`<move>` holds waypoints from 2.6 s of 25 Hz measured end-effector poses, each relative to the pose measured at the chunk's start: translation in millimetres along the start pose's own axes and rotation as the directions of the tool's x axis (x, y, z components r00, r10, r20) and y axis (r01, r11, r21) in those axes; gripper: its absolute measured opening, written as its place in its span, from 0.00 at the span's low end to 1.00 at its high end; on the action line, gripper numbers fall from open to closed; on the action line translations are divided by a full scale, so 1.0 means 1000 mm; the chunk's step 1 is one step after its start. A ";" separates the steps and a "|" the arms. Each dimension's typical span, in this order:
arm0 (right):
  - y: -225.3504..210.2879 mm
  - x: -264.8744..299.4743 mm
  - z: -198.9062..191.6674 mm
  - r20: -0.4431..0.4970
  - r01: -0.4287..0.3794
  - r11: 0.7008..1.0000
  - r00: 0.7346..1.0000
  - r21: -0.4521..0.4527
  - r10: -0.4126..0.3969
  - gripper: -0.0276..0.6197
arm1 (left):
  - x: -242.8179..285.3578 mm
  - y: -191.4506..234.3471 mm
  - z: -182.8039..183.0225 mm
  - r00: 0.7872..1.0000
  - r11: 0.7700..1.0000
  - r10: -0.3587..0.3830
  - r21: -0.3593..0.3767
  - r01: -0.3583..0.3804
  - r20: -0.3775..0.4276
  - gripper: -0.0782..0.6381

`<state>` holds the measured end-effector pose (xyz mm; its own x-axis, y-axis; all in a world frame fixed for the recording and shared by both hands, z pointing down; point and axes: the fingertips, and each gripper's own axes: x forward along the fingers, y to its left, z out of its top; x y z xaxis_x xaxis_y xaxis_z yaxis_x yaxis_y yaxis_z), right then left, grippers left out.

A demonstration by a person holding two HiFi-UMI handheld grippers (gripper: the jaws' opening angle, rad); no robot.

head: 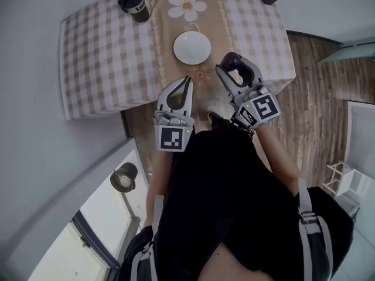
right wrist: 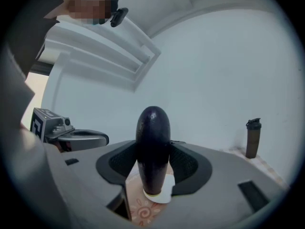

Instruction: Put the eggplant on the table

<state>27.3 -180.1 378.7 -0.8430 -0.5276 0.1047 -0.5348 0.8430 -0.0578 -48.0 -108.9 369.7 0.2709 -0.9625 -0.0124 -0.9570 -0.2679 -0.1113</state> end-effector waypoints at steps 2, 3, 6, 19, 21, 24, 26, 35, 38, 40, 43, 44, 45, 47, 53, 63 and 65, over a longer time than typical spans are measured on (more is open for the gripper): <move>0.001 0.003 0.004 -0.002 0.055 0.998 0.998 -0.013 -0.055 0.38 | -0.003 0.013 -0.004 1.000 0.999 -0.029 -0.016 0.029 -0.005 0.13; 0.002 0.004 0.006 -0.005 0.080 0.997 0.997 -0.022 -0.081 0.38 | -0.005 0.018 -0.007 0.999 0.999 -0.045 -0.019 0.045 -0.012 0.13; 0.008 0.010 0.012 -0.012 0.129 0.990 0.991 -0.055 -0.130 0.38 | -0.012 0.037 -0.012 0.997 0.997 -0.077 -0.010 0.077 -0.025 0.13; 0.024 0.052 0.026 -0.081 0.146 0.959 0.982 -0.245 -0.170 0.38 | -0.046 0.092 -0.030 0.996 0.995 -0.089 -0.052 0.089 0.001 0.13; 0.022 0.062 0.024 -0.094 0.138 0.951 0.981 -0.277 -0.169 0.38 | -0.046 0.099 -0.033 0.996 0.995 -0.086 -0.046 0.086 -0.001 0.13; 0.021 0.076 0.022 -0.130 0.104 0.929 0.979 -0.354 -0.159 0.38 | -0.044 0.106 -0.036 0.996 0.996 -0.087 -0.030 0.087 0.002 0.13; 0.021 0.086 0.017 -0.164 0.072 0.913 0.975 -0.401 -0.148 0.38 | -0.046 0.110 -0.038 0.997 0.997 -0.079 -0.025 0.079 -0.003 0.13; 0.007 0.107 -0.017 -0.378 -0.125 0.817 0.918 -0.563 -0.120 0.38 | -0.046 0.113 -0.043 0.997 0.996 -0.075 -0.040 0.074 -0.023 0.13; 0.004 0.113 -0.030 -0.437 -0.204 0.749 0.891 -0.630 -0.124 0.38 | -0.045 0.113 -0.045 0.997 0.997 -0.074 -0.038 0.073 -0.017 0.13; 0.005 0.117 -0.038 -0.479 -0.270 0.695 0.870 -0.667 -0.121 0.38 | -0.046 0.114 -0.045 0.998 0.997 -0.068 -0.040 0.067 -0.018 0.13; 0.008 0.122 -0.054 -0.544 -0.368 0.621 0.831 -0.692 -0.114 0.38 | -0.046 0.116 -0.047 0.998 0.997 -0.061 -0.050 0.060 -0.025 0.13; 0.008 0.124 -0.061 -0.567 -0.400 0.595 0.816 -0.697 -0.115 0.38 | -0.046 0.116 -0.046 0.998 0.997 -0.059 -0.049 0.058 -0.021 0.13; 0.008 0.125 -0.067 -0.588 -0.433 0.567 0.801 -0.701 -0.116 0.38 | -0.046 0.117 -0.046 0.998 0.997 -0.056 -0.046 0.055 -0.016 0.13; 0.009 0.128 -0.080 -0.625 -0.493 0.512 0.772 -0.703 -0.116 0.38 | -0.048 0.118 -0.048 0.999 0.998 -0.047 -0.047 0.046 -0.015 0.13; 0.006 0.138 -0.109 -0.708 -0.597 0.471 0.701 -0.650 -0.089 0.38 | -0.053 0.123 -0.052 0.999 0.999 -0.019 -0.030 0.018 -0.032 0.13; -0.007 0.148 -0.157 -0.790 -0.695 0.433 0.609 -0.574 -0.069 0.38 | -0.061 0.131 -0.055 0.999 0.999 0.030 -0.011 -0.030 -0.038 0.13; -0.009 0.150 -0.165 -0.803 -0.714 0.418 0.592 -0.562 -0.069 0.38 | -0.062 0.131 -0.054 0.999 0.999 0.037 -0.008 -0.037 -0.035 0.13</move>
<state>-84.3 -249.4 559.1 -0.4160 -0.2860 0.8632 0.4110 0.7876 0.4590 -196.2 -86.6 409.7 0.2314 -0.9727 0.0185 -0.9672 -0.2321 -0.1033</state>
